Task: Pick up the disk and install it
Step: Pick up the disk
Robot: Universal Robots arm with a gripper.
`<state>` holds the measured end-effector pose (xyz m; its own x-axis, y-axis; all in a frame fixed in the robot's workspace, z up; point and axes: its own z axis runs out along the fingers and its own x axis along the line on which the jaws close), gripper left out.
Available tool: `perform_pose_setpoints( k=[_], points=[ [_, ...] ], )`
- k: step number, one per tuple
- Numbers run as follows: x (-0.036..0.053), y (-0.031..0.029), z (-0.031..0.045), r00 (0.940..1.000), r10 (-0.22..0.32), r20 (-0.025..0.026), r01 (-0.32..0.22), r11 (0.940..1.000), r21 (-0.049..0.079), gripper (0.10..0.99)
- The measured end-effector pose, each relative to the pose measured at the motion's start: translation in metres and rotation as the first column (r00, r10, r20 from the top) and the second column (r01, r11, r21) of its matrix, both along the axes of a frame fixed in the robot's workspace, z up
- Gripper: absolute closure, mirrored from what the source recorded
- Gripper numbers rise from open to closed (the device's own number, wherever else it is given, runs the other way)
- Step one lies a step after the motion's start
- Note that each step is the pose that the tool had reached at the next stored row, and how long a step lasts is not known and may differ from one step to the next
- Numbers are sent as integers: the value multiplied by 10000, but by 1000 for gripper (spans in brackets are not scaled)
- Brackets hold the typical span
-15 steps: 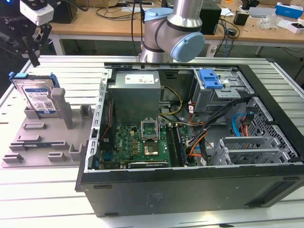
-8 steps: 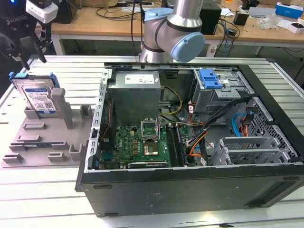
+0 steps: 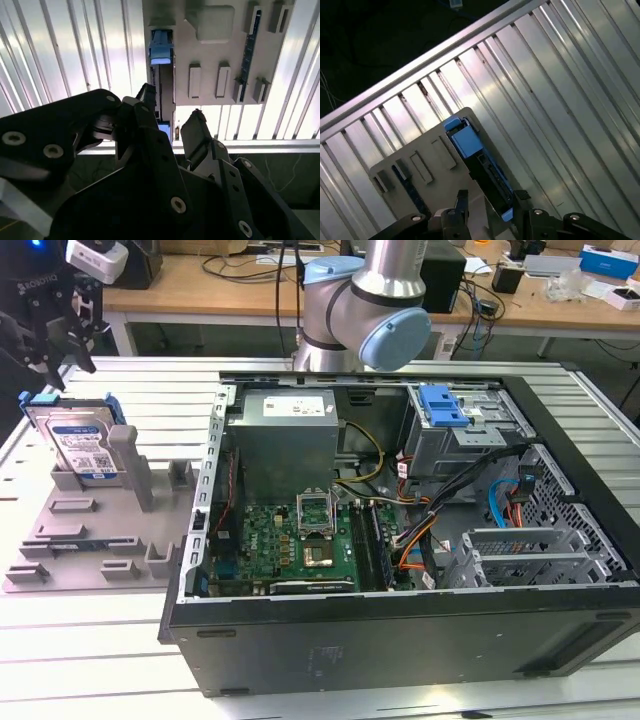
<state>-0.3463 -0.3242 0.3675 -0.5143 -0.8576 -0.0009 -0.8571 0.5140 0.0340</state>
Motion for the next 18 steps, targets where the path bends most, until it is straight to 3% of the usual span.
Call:
perform_pose_setpoints(
  k=[2,5,9,13,18],
  points=[
    [0,0,-7,9983,573,40,-573,9984,-28,604],
    [0,0,-16,9947,1019,114,-1018,9948,-46,604],
    [-1,0,-28,9845,1732,280,-1730,9849,-89,604],
    [0,3,-45,9694,2384,589,-2378,9712,-169,604],
    [8,7,-47,9661,2516,579,-2507,9678,-216,604]
  ],
)
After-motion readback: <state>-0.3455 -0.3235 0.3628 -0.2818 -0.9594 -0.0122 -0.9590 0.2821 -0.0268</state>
